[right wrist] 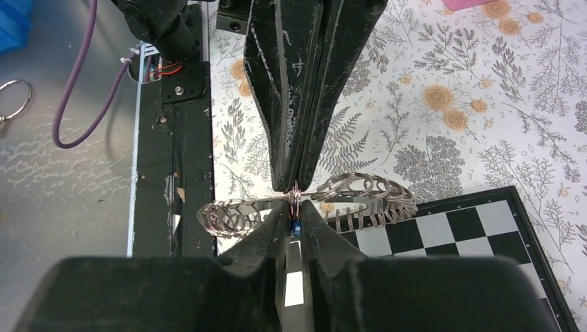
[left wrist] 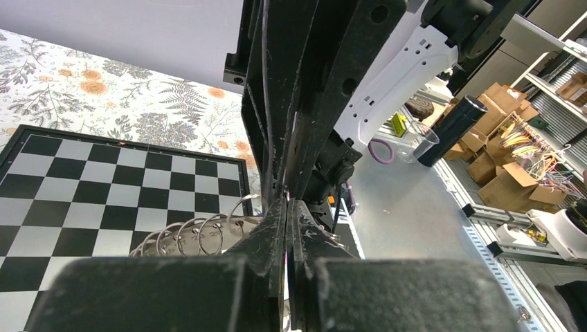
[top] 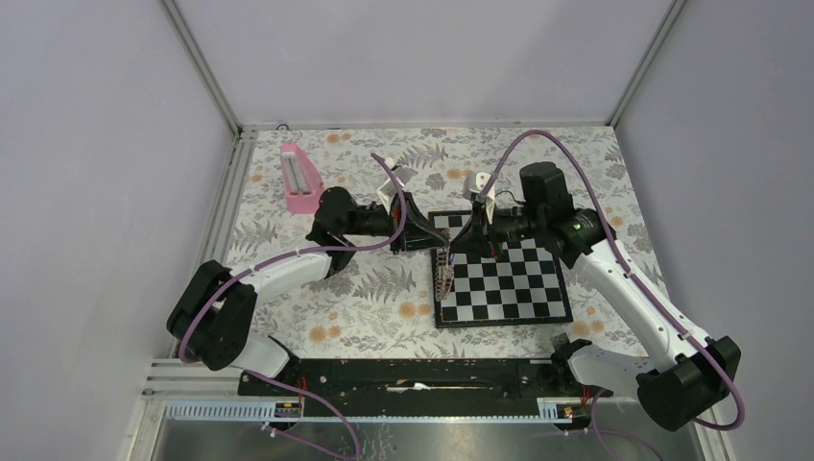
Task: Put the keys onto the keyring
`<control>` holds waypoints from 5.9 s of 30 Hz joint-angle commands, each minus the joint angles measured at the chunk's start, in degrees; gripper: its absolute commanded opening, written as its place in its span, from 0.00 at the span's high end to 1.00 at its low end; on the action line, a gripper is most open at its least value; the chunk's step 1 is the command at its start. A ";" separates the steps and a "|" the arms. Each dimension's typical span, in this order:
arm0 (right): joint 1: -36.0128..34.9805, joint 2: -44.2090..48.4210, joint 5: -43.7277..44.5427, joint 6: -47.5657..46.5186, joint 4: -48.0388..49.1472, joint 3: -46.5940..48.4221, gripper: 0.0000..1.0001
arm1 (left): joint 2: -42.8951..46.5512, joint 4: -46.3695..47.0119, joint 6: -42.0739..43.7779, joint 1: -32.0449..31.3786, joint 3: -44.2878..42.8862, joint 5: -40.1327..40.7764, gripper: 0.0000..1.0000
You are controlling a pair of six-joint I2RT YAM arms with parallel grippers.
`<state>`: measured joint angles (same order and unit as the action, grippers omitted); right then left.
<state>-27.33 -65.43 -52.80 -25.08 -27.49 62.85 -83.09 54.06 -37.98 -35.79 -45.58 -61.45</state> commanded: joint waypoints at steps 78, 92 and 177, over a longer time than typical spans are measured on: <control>-0.70 -0.04 6.57 -4.59 -9.19 4.91 0.66 | 2.85 -18.29 17.04 -1.30 -8.29 -1.85 1.00; -0.75 -0.15 7.87 -2.74 -5.56 2.46 1.00 | 2.09 -16.30 11.79 -1.03 -8.17 4.81 1.00; -3.07 -10.17 11.86 -4.93 -19.31 14.46 1.00 | -1.02 -48.53 50.60 -3.67 -18.35 1.42 0.71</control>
<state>-29.87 -75.83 -40.07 -30.00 -48.16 75.37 -83.64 2.52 13.28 -39.20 -61.89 -58.33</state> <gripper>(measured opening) 0.020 0.318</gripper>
